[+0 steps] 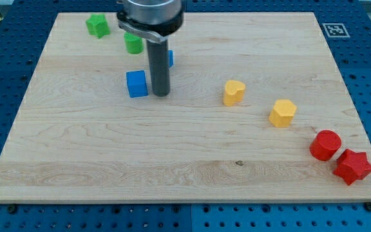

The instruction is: Move the blue cube towards the left center

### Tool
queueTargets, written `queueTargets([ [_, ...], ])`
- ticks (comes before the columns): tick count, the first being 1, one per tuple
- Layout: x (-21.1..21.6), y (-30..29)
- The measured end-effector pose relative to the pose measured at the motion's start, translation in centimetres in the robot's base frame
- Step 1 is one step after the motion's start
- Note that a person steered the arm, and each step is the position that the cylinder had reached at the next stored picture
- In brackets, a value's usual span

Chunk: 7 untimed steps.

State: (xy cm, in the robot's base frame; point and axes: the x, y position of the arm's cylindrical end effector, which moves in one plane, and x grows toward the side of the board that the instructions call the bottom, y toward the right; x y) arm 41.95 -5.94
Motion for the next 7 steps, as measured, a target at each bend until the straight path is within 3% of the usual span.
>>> queueTargets([
  [1,-2.7,-0.5],
  [3,-1.3,-10.3],
  [4,-1.8,-9.8],
  [5,-2.5,-5.0],
  [6,-0.8,-0.7],
  [7,2.8,-1.2],
])
